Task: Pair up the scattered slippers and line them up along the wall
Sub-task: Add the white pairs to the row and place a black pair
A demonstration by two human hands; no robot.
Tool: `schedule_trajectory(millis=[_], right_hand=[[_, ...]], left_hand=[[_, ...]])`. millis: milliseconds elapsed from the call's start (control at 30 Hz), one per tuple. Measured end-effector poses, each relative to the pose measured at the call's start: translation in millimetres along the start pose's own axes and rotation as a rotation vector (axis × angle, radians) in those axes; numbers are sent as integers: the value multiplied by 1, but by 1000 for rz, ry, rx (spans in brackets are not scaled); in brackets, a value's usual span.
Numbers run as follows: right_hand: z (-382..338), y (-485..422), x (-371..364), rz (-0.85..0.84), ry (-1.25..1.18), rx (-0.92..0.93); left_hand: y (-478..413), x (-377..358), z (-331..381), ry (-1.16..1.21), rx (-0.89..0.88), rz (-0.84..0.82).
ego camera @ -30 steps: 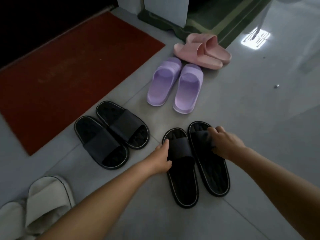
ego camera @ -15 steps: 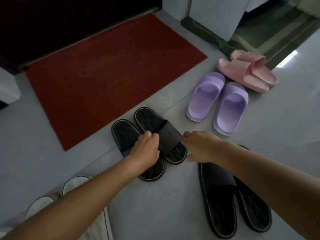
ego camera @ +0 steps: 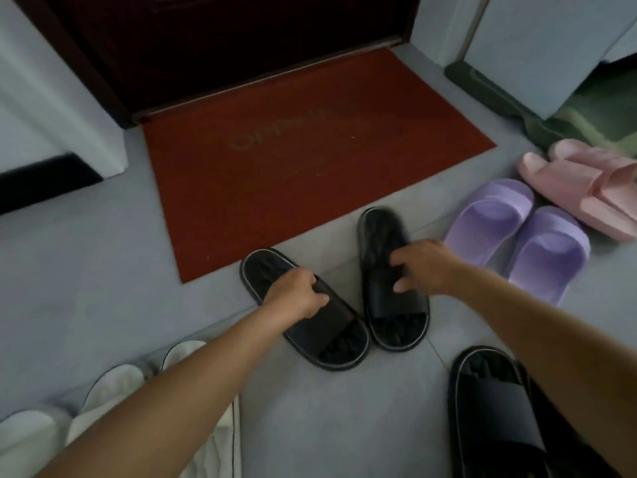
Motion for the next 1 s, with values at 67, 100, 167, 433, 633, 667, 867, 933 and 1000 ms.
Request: schedule_trajectory(millis=[67,100,167,433,633,667,867,933,1000], right_hand=[[16,3,11,80,-305,-72],[22,4,17,142,-438,-98],[29,5,28,255,-576,-179],[50,12,43,543,-892,-697],[33,23,33,496,-1666,-759],[28,25,34,472,-1752,-729],[-31,41,33,282,-2199,-580],[-59,43,29,172,-2317,-561],[-88,43,24,58,-2423,-518]], left_hand=[[-2,6,-8,318,139,69],[-4,9,-11,491,188,98],[-3,16,-9,784,272,159],[14,-10,24,1656,493,143],[37,-59,66,1927,579,25],[38,-61,70,1907,573,-4],[53,-53,75,1677,404,-193],[53,-42,59,1610,179,-53],[56,-29,37,1450,-12,70]])
Point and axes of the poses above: each hand's wrist, its own y-axis away from the middle knuckle, its own x-axis out of the back of the hand, z = x × y, the point moved 1 cm from there along -y, towards the middle knuckle
